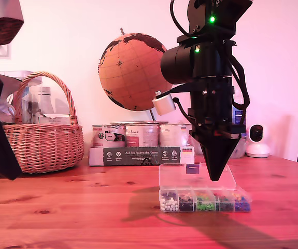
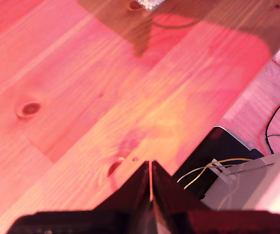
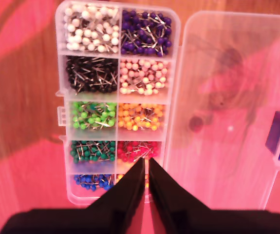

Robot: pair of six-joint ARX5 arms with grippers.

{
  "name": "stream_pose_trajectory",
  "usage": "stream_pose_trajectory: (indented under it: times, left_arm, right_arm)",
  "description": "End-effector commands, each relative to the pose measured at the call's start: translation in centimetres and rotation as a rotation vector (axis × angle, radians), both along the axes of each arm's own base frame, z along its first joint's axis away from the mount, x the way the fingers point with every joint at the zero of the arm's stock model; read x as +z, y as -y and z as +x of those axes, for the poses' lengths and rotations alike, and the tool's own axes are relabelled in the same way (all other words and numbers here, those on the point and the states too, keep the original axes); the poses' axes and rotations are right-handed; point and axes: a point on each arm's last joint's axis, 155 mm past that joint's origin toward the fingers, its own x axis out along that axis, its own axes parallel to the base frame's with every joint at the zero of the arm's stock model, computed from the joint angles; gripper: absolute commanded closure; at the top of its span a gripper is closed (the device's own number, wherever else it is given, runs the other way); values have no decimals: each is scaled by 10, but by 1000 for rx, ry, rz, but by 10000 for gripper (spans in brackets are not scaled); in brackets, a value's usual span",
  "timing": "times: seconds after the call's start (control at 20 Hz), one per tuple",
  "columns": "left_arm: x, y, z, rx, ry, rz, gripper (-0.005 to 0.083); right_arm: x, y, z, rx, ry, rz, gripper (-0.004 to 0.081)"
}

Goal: Sort the loose pins on the table into their correct compartments

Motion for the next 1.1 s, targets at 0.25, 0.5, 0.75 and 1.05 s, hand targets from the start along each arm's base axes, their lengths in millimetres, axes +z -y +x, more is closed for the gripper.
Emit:
stream_pose_trajectory:
  times: [0.25,0.5,0.75,1.05]
  left_arm:
    - [-7,-1,-2,-2,-7,6,797]
    - [6,10,10,-2,52,-52,797]
    - [40,34,33,-23,200,-179,797]
    - [53,41,40,-42,264,-208,797]
  right_arm:
    - [26,-8,11,-341,78,117,783]
    - [86,-16,14,-637,162,321,783]
    - [135,-12,5,-973,180,510,783]
    - [255,-18,36,-988,543,880,783]
